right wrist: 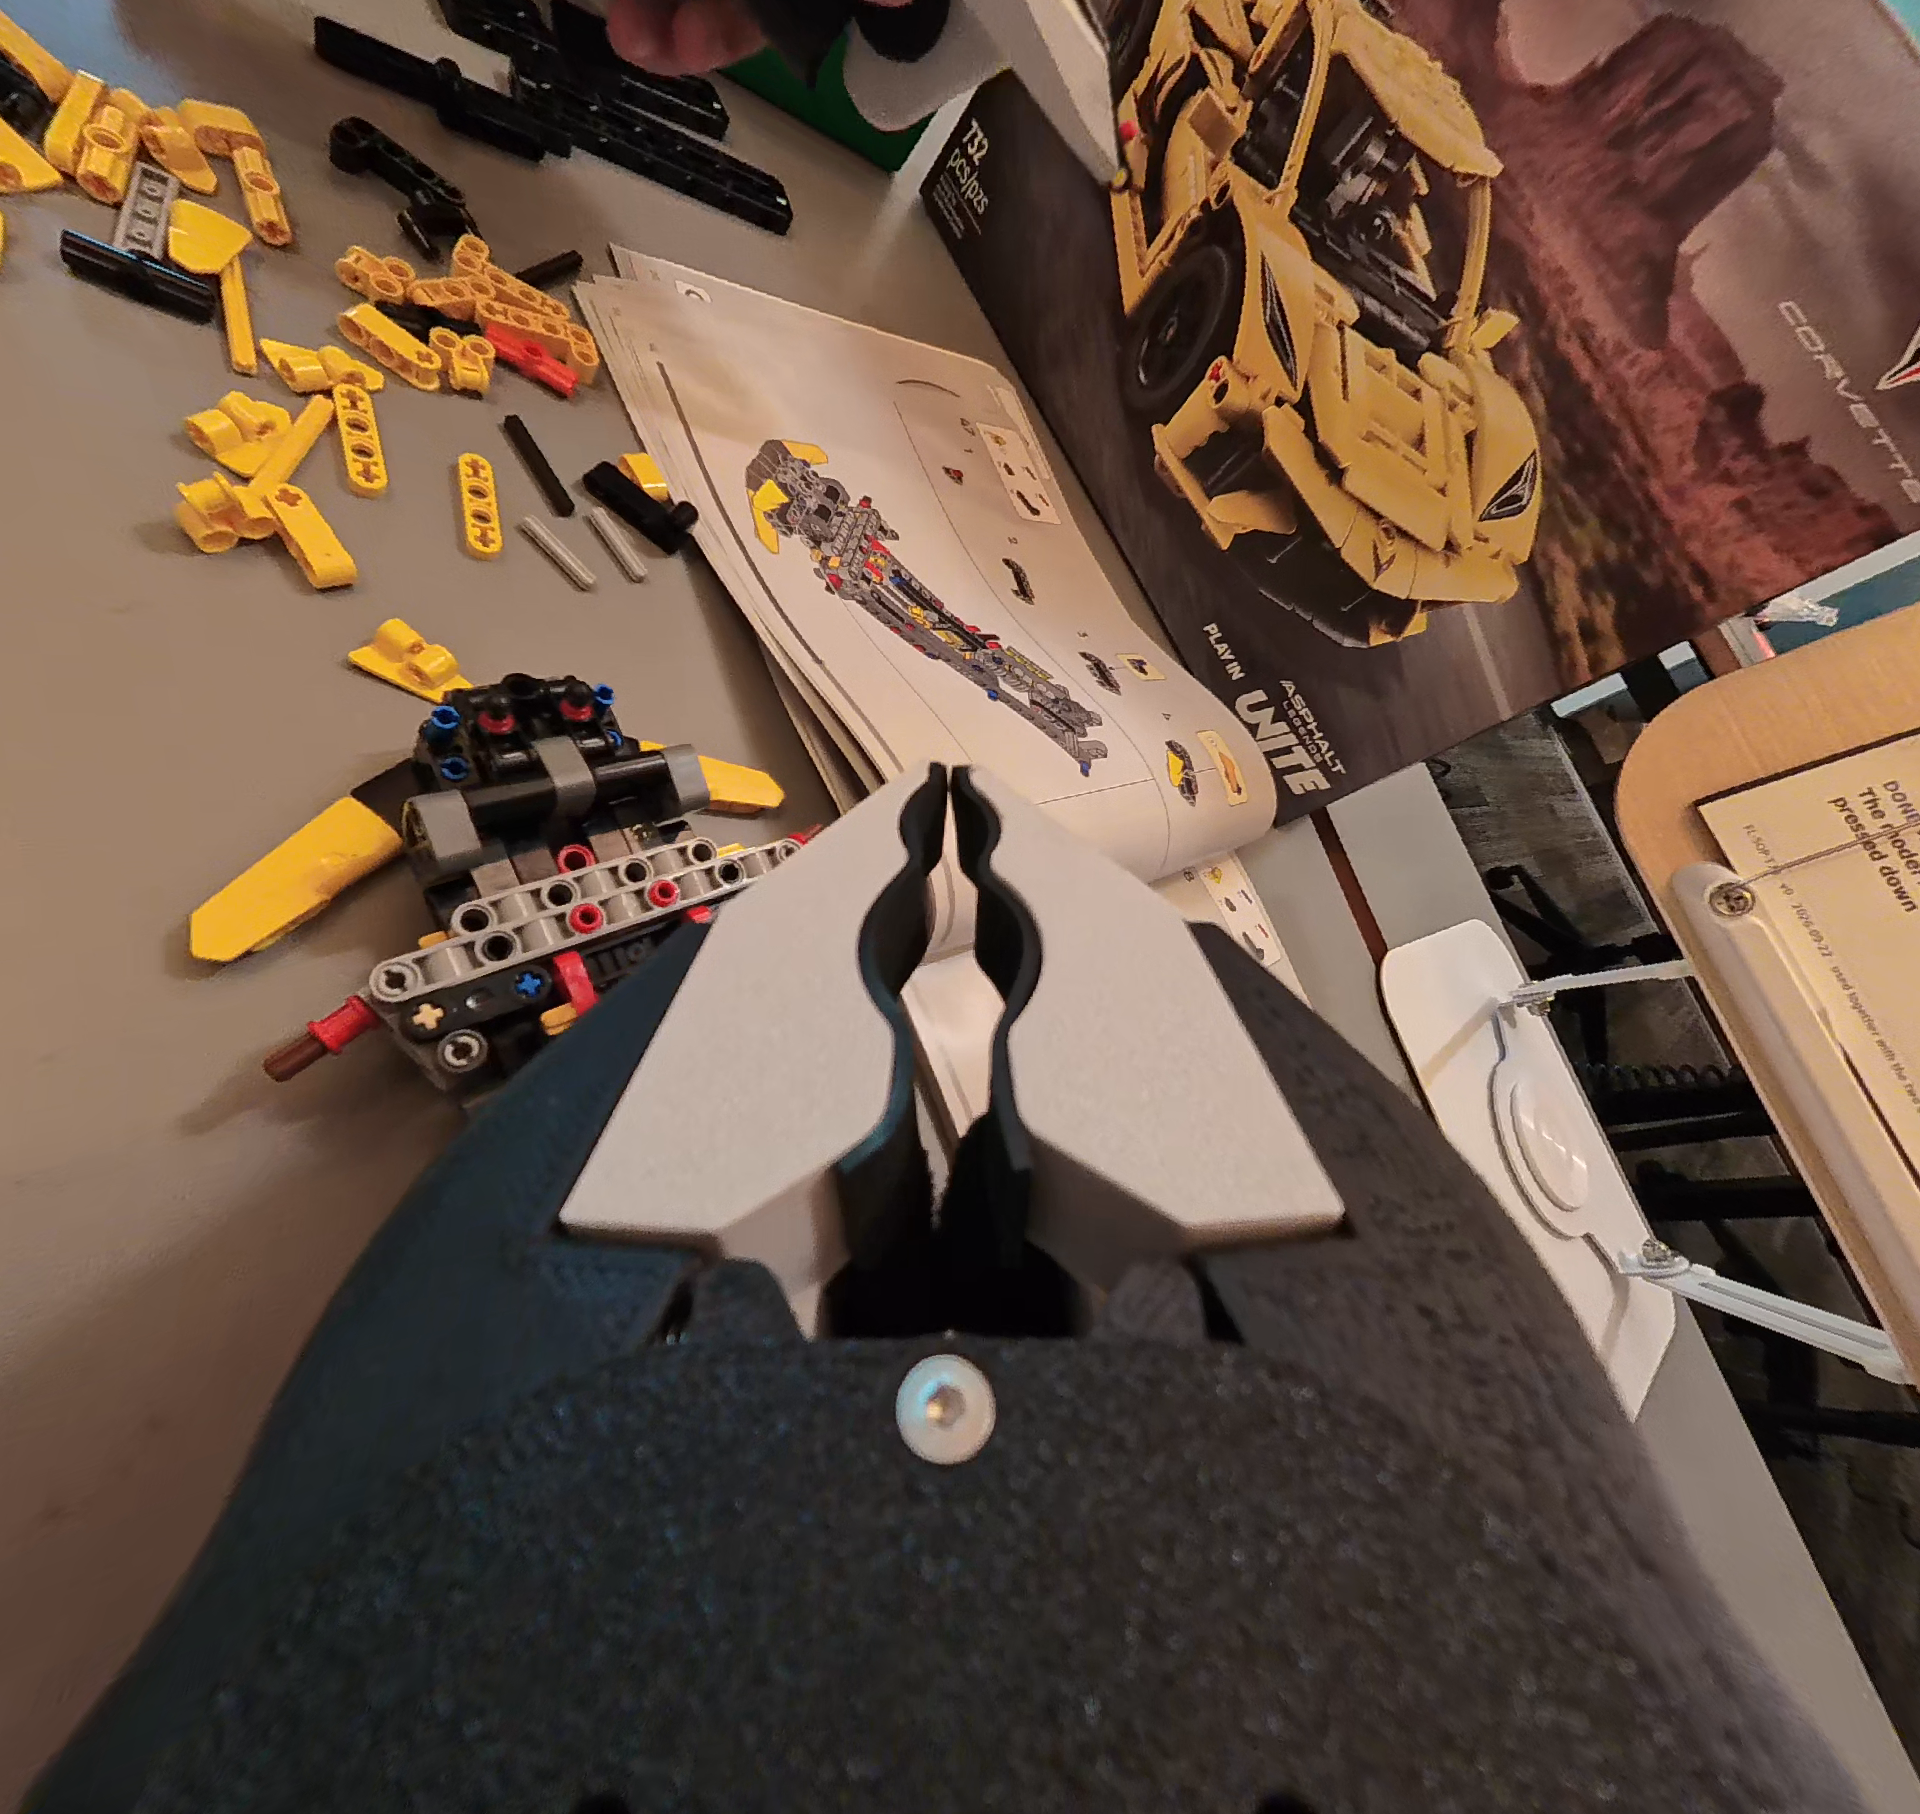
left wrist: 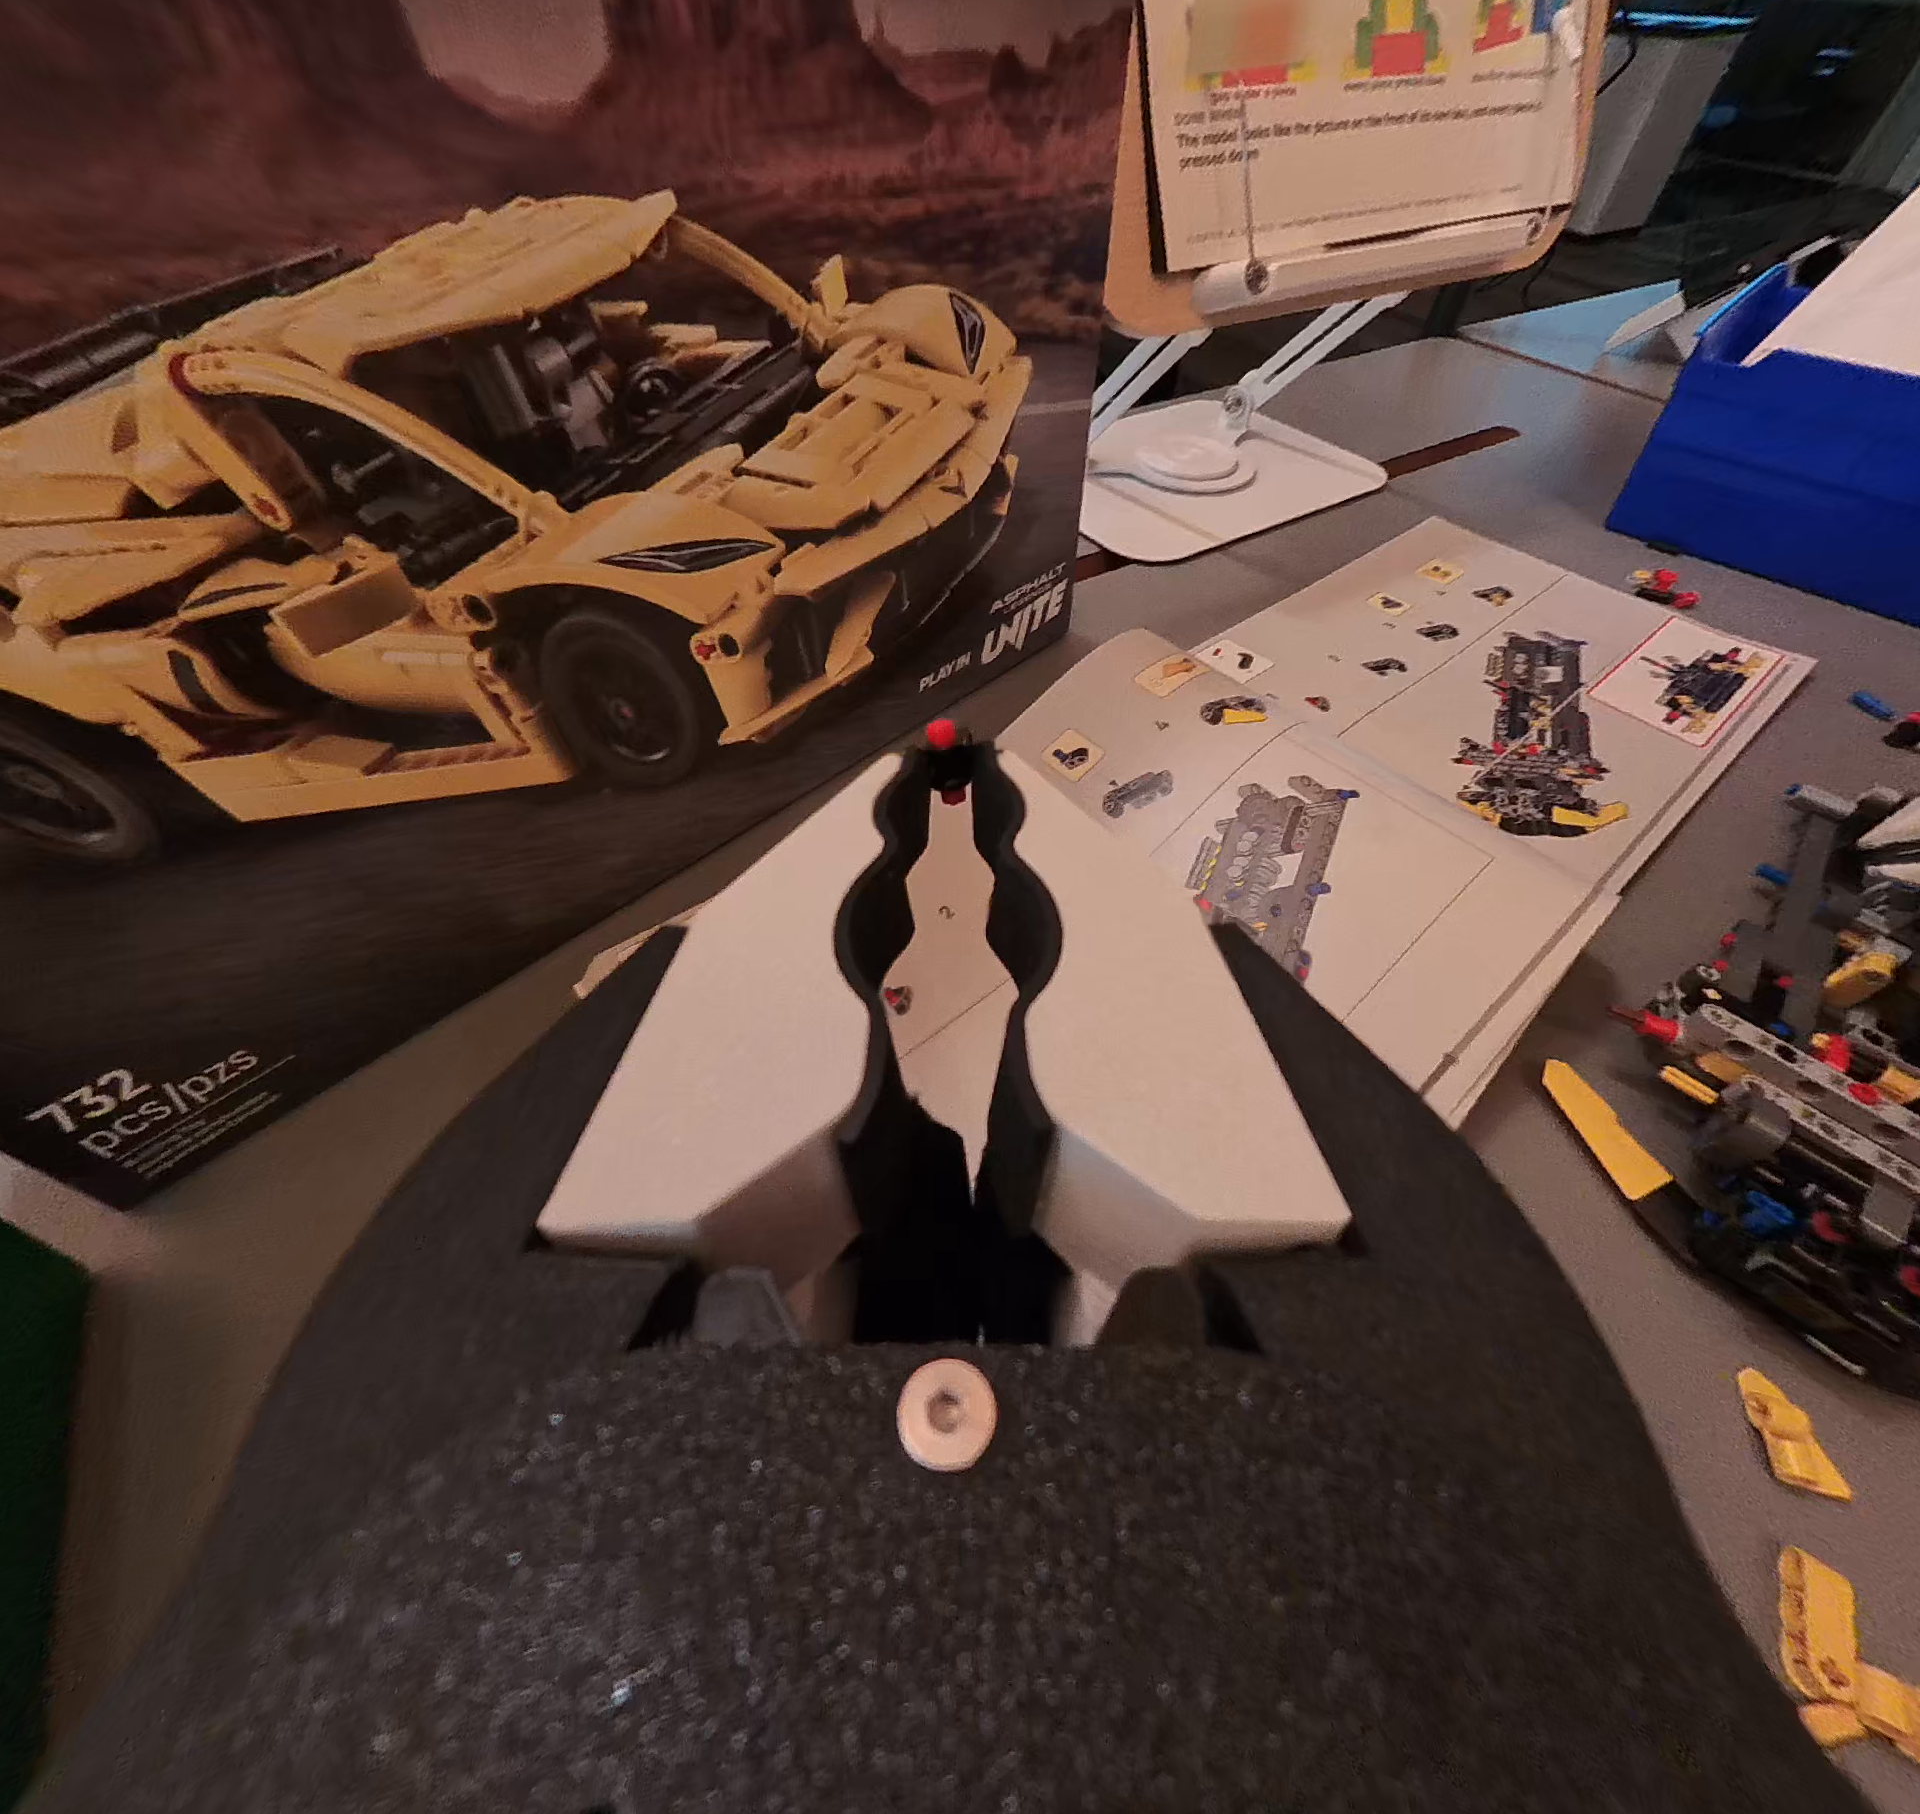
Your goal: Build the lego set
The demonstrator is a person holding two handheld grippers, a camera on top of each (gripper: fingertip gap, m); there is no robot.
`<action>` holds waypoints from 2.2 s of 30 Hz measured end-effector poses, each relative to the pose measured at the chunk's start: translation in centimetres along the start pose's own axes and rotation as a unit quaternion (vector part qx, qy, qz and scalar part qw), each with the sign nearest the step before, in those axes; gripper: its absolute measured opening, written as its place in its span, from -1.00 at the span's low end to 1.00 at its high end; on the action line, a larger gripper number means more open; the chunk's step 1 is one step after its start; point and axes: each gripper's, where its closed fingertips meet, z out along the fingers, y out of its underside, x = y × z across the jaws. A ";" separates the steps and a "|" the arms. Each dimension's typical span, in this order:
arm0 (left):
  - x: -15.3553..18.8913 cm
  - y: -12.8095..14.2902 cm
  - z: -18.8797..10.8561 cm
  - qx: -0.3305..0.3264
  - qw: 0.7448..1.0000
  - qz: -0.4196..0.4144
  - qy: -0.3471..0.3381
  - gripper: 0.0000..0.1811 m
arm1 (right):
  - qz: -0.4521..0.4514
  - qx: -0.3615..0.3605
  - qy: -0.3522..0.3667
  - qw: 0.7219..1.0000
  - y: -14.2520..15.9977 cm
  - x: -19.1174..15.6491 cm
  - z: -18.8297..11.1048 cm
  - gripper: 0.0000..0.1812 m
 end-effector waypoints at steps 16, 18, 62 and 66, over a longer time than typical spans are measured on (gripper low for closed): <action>-0.8 2.6 0.6 -0.082 0.996 -0.017 -0.037 -0.93 | 0.059 -0.011 0.004 0.998 0.7 1.1 0.1 -0.99; -0.7 2.6 0.7 -0.082 0.996 -0.018 -0.033 -0.93 | 0.061 -0.014 0.002 0.998 0.8 1.0 0.2 -0.99; 20.1 1.4 -0.6 -0.119 0.857 -0.284 0.412 -0.94 | 0.093 0.008 -0.018 0.995 -1.9 -0.1 0.2 -0.63; 21.6 1.8 -0.6 -0.127 0.867 -0.256 0.409 -0.93 | 0.078 0.005 -0.024 0.997 -2.1 -0.6 0.1 -0.77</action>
